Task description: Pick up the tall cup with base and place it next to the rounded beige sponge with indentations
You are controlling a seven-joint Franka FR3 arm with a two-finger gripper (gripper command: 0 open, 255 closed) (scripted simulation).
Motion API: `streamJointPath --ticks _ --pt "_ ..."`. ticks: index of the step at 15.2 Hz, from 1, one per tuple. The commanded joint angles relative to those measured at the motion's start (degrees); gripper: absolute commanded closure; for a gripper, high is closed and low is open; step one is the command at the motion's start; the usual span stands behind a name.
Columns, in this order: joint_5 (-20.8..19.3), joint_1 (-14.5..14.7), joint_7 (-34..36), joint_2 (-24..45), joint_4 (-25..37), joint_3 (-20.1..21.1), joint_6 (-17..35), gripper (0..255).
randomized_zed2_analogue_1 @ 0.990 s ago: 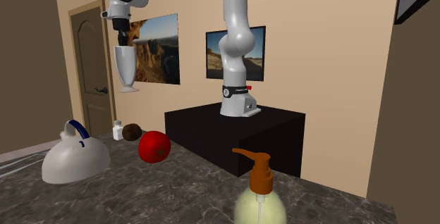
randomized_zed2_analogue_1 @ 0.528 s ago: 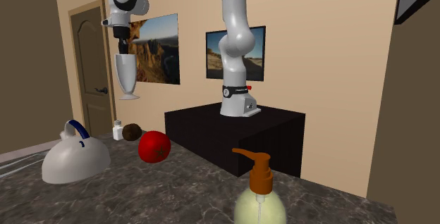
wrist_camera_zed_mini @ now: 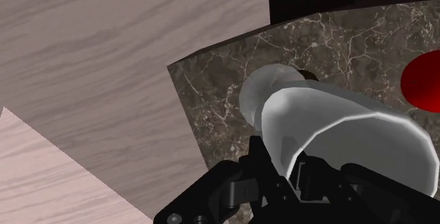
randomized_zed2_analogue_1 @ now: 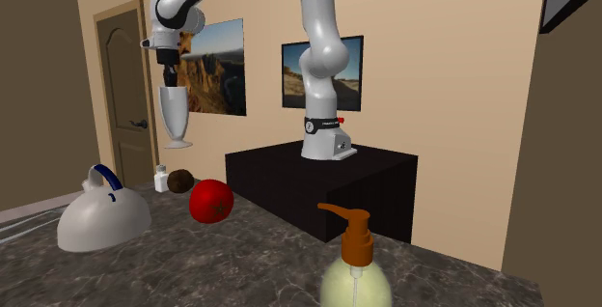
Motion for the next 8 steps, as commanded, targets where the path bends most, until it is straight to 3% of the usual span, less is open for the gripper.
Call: streamJointPath --ticks 1,8 --pt "0.59 -0.06 -0.32 0.99 -0.62 0.09 1.58 255" --pt "2.65 -0.46 -1.70 4.36 -2.55 0.49 6.52 255"
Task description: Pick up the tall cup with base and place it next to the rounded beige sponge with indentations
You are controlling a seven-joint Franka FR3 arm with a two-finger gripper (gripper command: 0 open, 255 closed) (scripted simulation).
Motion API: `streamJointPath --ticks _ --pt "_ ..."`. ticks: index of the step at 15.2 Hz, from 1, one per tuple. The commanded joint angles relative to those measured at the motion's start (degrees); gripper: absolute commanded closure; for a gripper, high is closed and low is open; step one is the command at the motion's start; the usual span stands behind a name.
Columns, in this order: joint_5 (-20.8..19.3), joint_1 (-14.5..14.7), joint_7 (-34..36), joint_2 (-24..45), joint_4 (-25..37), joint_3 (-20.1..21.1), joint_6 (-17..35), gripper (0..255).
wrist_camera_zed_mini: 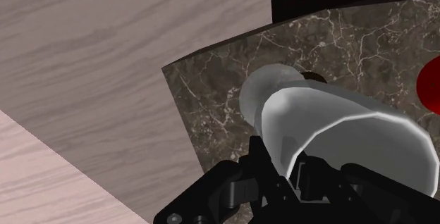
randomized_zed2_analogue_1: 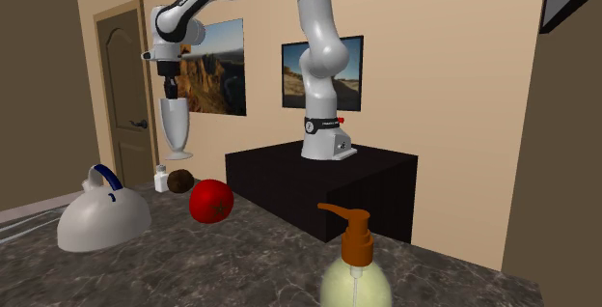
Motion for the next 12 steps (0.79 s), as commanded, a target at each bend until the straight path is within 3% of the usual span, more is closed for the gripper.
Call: streamJointPath --ticks 1,12 --pt "0.79 -0.27 -0.70 1.20 -0.45 0.11 1.59 255" --pt "5.05 -1.44 -3.54 7.56 -2.05 1.64 8.93 255"
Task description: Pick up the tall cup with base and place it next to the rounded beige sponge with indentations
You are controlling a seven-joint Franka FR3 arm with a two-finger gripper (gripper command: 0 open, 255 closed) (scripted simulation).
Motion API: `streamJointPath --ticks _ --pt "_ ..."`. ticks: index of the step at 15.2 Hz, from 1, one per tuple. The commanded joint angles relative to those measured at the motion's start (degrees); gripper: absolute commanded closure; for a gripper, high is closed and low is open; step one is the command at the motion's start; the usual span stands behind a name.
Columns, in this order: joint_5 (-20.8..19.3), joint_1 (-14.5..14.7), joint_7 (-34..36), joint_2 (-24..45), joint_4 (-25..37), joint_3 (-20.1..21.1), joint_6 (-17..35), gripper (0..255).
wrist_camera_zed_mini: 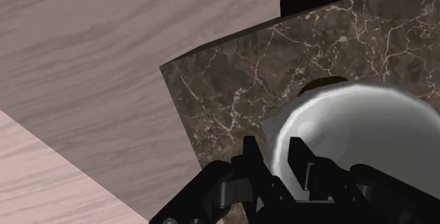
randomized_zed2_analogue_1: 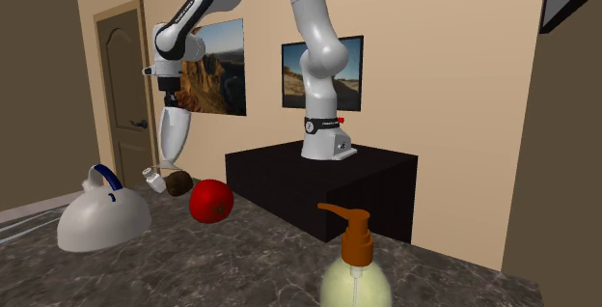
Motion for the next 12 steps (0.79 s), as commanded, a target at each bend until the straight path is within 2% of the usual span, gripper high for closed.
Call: streamJointPath --ticks 1,7,12 --pt "0.93 -0.28 -0.71 2.02 -0.57 0.54 1.27 255" --pt "3.68 -1.28 -2.55 6.04 -0.69 1.93 5.08 255" --pt "3.71 -1.23 -2.57 6.05 -0.68 1.89 5.08 255"
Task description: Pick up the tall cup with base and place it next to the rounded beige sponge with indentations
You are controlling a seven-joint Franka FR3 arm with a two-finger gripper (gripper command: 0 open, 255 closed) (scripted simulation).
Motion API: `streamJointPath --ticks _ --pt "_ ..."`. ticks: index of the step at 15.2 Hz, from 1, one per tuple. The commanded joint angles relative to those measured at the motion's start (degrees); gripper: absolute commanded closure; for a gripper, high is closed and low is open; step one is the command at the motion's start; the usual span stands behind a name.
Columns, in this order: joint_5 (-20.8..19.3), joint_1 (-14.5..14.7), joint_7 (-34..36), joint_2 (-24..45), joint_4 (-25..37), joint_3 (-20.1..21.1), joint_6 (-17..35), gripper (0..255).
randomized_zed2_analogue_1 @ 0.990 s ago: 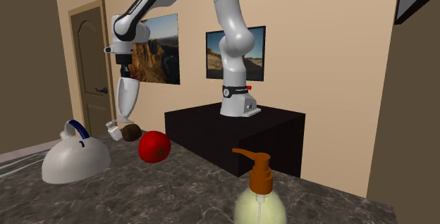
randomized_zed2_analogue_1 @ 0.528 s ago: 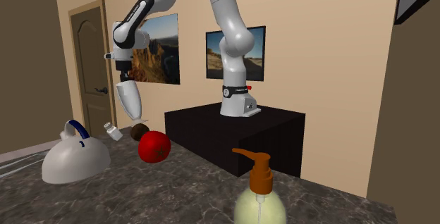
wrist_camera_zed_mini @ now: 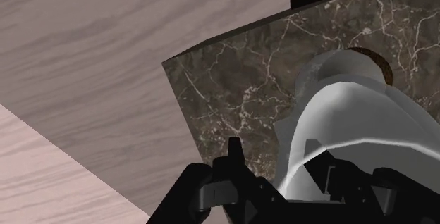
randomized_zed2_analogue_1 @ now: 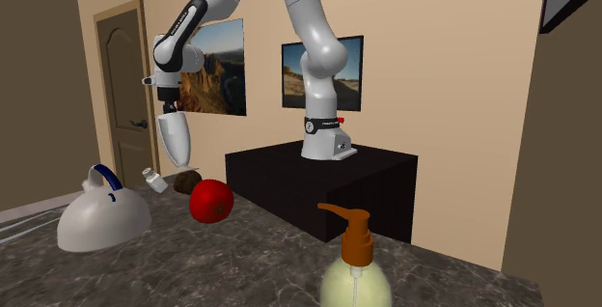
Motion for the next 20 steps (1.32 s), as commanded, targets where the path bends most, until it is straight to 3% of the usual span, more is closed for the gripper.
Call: streamJointPath --ticks 1,3,4,9,13,20 --pt "-0.22 0.30 0.06 0.80 -1.33 0.25 -0.54 255" --pt "-0.21 0.32 0.05 0.81 -1.33 0.23 -0.54 255" --pt "-0.02 0.20 -0.10 1.14 -1.17 0.35 -0.41 0" --pt "-0.19 0.34 0.04 0.82 -1.32 0.21 -0.54 0" --pt "-4.24 2.15 2.82 -5.23 -0.97 -2.09 -6.47 0" --pt "-4.27 2.11 2.83 -5.23 -0.97 -2.05 -6.47 0"
